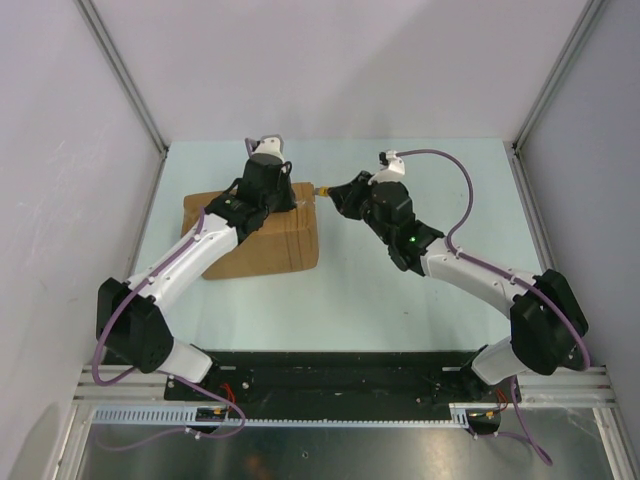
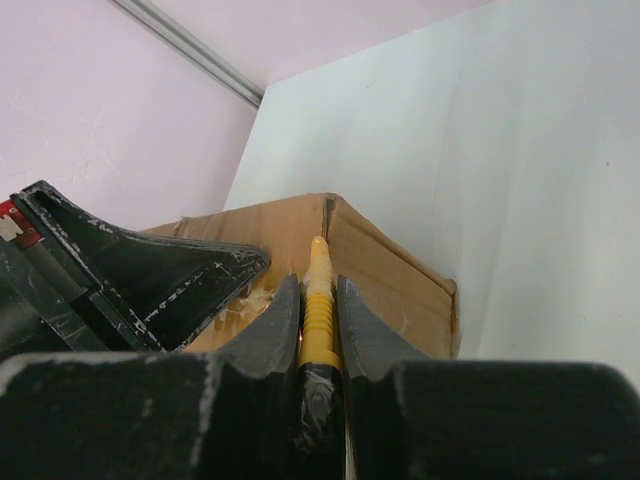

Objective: Unpack the express box
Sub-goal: Cut the express box at the center of the board.

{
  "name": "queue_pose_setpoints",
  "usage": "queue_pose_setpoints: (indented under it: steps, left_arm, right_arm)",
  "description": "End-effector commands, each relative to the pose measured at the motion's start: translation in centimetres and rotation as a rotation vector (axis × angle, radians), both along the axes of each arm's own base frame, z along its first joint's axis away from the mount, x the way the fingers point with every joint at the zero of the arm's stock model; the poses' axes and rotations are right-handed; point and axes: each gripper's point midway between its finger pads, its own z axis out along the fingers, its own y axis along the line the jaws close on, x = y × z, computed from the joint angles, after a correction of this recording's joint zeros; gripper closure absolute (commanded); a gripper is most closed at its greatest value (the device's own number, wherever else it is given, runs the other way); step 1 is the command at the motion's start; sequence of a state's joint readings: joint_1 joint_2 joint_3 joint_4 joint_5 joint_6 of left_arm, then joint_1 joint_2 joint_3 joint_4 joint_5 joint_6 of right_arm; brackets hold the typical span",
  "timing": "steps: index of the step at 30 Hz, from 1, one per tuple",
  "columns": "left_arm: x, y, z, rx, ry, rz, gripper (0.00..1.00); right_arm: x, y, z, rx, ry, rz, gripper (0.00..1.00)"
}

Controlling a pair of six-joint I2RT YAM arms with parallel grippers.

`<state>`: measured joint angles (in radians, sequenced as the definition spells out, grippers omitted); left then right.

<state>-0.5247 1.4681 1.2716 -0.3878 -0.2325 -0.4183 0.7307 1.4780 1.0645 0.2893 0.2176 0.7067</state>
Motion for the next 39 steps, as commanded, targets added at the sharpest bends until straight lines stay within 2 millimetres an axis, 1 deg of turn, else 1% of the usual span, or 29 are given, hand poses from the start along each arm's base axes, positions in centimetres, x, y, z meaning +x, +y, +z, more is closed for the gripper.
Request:
queue_pose_setpoints:
  steps: [1, 2, 5, 8, 9, 13, 15, 19, 21, 26, 30, 33, 39]
  left_arm:
    - [-5.8, 2.9, -9.0, 0.196, 0.350, -0.006, 0.75]
    - [-5.8, 2.9, -9.1, 0.195, 0.349, -0.004, 0.76]
    - [-5.9, 3.0, -9.1, 0.199, 0.351, -0.003, 0.76]
    - [-5.9, 3.2, -9.2, 0.203, 0.352, 0.000, 0.76]
    - [-6.0, 3.2, -9.2, 0.204, 0.352, 0.001, 0.76]
    - [-6.0, 3.3, -9.2, 0.207, 0.350, 0.002, 0.76]
    - [-5.9, 3.3, -9.2, 0.206, 0.351, 0.005, 0.76]
    - [-5.9, 3.2, -9.2, 0.204, 0.351, 0.003, 0.76]
    - [-6.0, 3.2, -9.3, 0.207, 0.355, 0.003, 0.76]
    - [-6.1, 3.3, -9.4, 0.210, 0.359, 0.004, 0.77]
    - [-6.0, 3.3, -9.4, 0.208, 0.358, 0.005, 0.76]
    - [-5.9, 3.3, -9.3, 0.207, 0.354, 0.006, 0.77]
    - [-6.0, 3.3, -9.4, 0.207, 0.356, 0.005, 0.77]
  right_arm:
    - [0.7, 0.5, 2.3, 0.040, -0.053, 0.000, 1.00]
    - [0.8, 0.5, 2.1, 0.038, -0.049, -0.002, 1.00]
    - [0.9, 0.3, 2.5, 0.036, -0.062, -0.009, 1.00]
    - [0.7, -0.1, 3.5, 0.040, -0.089, -0.020, 1.00]
    - [0.6, -0.4, 4.2, 0.048, -0.102, -0.025, 1.00]
    - [0.6, -0.8, 5.0, 0.052, -0.123, -0.037, 1.00]
    - [0.7, -0.8, 4.9, 0.051, -0.124, -0.037, 1.00]
    - [1.1, -0.7, 3.7, 0.031, -0.103, -0.042, 1.00]
    - [1.1, -0.6, 3.8, 0.030, -0.108, -0.039, 1.00]
    - [1.3, 0.0, 2.8, 0.025, -0.092, -0.022, 1.00]
    - [1.2, 0.4, 2.6, 0.029, -0.086, -0.006, 1.00]
    - [1.3, 0.6, 1.8, 0.019, -0.072, -0.002, 1.00]
    - [1.3, 0.7, 1.8, 0.016, -0.077, 0.003, 1.00]
